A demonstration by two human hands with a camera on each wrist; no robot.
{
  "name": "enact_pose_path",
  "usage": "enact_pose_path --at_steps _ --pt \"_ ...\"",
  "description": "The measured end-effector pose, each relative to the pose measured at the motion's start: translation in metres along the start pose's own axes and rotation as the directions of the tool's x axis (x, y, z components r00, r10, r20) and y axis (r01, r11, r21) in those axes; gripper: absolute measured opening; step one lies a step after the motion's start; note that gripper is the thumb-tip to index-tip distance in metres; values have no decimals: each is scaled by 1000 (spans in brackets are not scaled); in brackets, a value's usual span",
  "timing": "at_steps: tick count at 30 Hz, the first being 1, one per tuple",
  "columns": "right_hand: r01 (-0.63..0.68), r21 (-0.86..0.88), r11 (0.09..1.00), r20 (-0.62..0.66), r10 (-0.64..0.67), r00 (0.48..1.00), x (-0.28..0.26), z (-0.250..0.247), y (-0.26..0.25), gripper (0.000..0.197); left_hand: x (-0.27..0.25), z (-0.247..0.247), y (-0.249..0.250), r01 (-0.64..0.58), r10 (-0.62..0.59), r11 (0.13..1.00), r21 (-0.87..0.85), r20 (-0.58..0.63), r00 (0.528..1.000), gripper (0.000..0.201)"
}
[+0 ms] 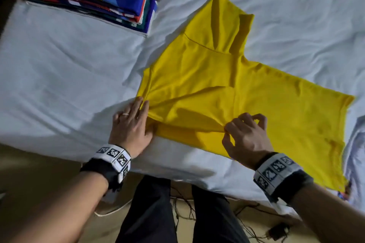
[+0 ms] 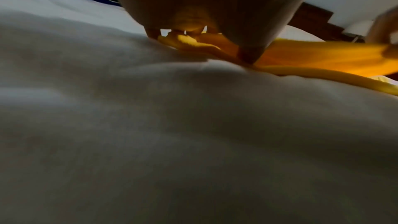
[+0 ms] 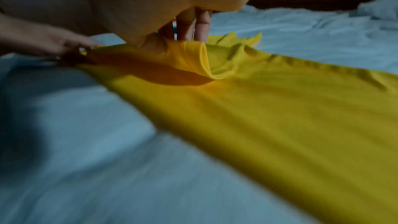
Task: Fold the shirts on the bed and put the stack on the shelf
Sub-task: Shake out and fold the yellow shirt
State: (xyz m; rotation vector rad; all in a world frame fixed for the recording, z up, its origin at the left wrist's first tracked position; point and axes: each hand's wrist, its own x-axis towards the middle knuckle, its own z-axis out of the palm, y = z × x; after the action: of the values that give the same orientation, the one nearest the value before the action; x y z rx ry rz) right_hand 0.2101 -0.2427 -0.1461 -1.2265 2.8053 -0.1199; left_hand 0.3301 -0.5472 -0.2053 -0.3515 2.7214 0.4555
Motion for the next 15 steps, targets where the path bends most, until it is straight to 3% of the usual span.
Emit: enact_pose_path --at_steps 3,6,8,10,15 --pt "-60 -4 998 98 60 993 -37 24 -13 10 1 -5 8 12 -10 999 48 -37 999 78" --pt "-114 -6 993 145 113 983 -49 35 -19 22 1 -10 10 -89 109 990 108 -204 973 65" --pt "-133 16 991 100 130 986 -49 38 -18 19 1 -12 7 -205 251 962 180 -290 924 43" --pt "-124 55 991 16 123 992 -49 37 -18 9 2 -13 0 -316 371 923 220 -293 881 23" --pt "-55 120 991 -68 63 996 -56 37 -16 3 4 -16 -24 -489 513 858 156 -249 821 23"
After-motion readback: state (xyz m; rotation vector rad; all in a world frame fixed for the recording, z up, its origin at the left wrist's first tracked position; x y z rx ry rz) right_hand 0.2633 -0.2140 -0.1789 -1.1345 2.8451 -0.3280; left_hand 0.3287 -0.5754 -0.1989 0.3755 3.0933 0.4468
